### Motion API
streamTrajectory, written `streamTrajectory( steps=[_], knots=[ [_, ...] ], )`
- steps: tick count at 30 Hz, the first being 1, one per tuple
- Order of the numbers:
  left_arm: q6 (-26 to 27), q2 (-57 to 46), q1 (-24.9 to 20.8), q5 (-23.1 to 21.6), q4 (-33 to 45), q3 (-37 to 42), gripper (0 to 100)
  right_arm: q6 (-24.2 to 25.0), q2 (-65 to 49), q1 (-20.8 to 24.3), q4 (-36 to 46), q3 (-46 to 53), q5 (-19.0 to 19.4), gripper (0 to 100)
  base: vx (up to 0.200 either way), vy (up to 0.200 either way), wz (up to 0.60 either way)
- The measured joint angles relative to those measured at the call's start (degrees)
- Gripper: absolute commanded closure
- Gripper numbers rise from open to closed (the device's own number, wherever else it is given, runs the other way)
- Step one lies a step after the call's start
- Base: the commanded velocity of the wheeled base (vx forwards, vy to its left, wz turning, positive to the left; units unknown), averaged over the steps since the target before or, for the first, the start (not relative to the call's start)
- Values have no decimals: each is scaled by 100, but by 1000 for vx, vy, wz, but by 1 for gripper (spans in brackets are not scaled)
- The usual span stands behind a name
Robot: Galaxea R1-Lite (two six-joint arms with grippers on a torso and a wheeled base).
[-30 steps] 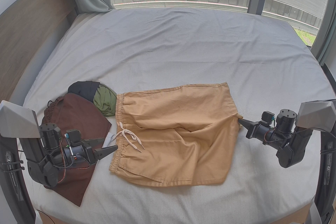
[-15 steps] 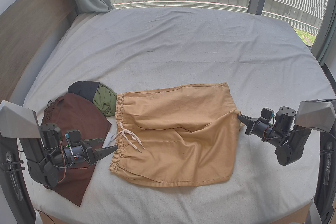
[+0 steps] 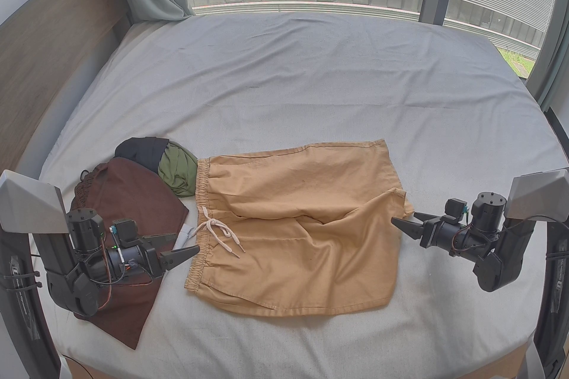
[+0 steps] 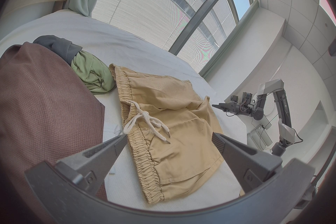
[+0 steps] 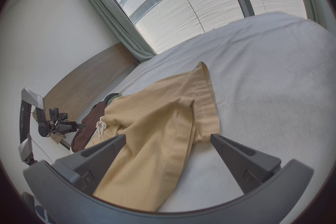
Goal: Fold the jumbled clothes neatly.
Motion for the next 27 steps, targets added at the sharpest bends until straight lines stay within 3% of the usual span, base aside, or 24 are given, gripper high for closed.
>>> streamTrajectory(
  steps=[14, 22, 27],
  knots=[
    [0, 0, 4, -2, 0, -11, 0, 45, 138, 66, 4, 571, 195, 0, 0, 0, 0],
    [-2, 0, 4, 0, 0, -18, 0, 655, 273, 234, 2, 524, 226, 0, 0, 0, 0],
    [-2, 0, 0, 0, -2, -22, 0, 751, 378, 389, -5, 513, 255, 0, 0, 0, 0]
  ],
)
